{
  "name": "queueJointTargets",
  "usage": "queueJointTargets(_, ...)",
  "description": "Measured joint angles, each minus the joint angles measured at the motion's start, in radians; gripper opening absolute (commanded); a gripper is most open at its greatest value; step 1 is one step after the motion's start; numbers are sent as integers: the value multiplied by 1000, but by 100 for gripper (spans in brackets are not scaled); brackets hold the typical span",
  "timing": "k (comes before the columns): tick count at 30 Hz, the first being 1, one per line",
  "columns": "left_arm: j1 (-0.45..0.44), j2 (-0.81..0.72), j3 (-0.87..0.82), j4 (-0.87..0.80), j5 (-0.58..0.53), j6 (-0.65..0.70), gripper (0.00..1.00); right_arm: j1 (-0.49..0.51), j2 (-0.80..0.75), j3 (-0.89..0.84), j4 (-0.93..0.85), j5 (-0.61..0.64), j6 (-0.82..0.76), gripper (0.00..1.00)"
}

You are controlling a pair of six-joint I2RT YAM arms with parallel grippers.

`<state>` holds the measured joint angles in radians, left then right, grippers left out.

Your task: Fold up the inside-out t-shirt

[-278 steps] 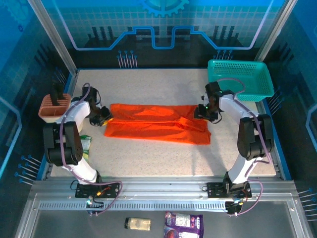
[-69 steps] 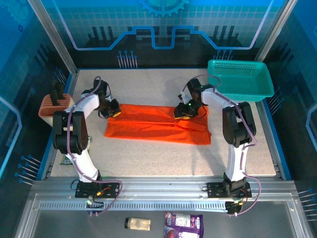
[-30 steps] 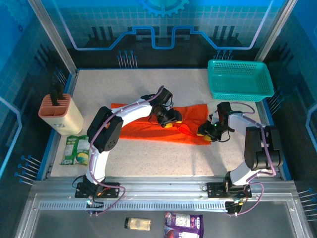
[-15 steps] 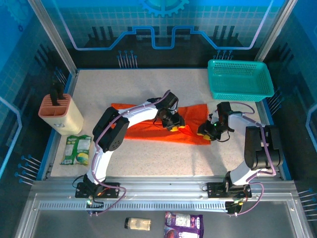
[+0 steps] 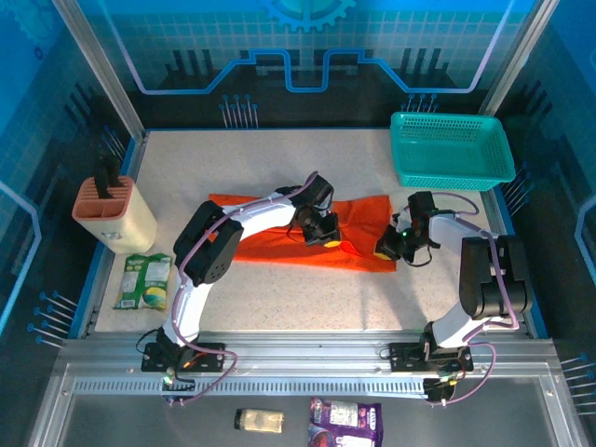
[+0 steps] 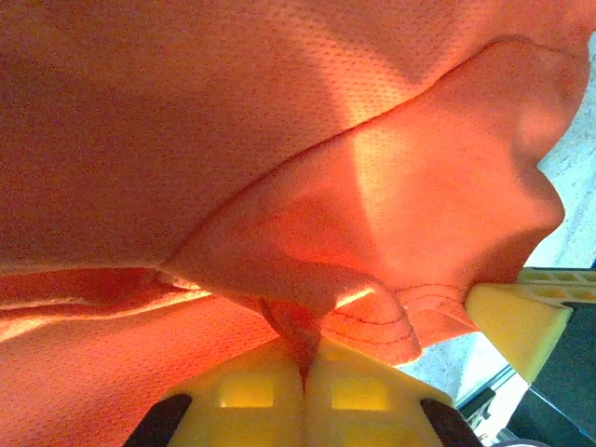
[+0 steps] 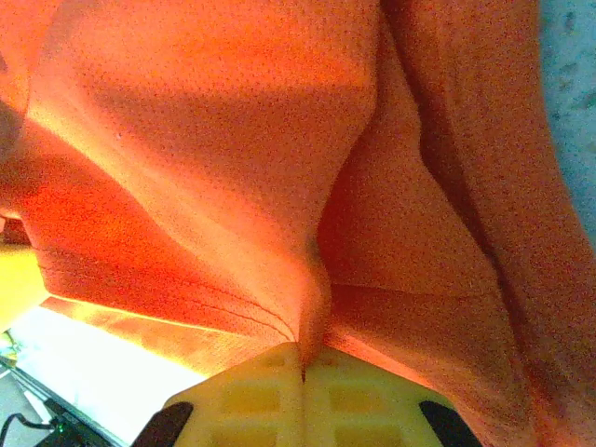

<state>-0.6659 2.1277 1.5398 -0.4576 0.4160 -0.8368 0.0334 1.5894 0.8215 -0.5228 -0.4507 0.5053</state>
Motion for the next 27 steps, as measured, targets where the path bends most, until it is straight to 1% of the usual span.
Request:
queueJointTargets(5,3,-40,0,-1,-11,0,0,0,-61,7,-29,0,0,0)
queueJointTargets(13,15,-117,-2,-1,-37,1,0,5,-149,83,-135,1,-15,0)
queueJointTargets(20,19,-118,-45,0,-37,1,0,62,-200,94,-206,8,-14,0)
queueJointTargets(27,27,-118,-84,2,-37,1,0,118,-235,78,-222,27,17,0)
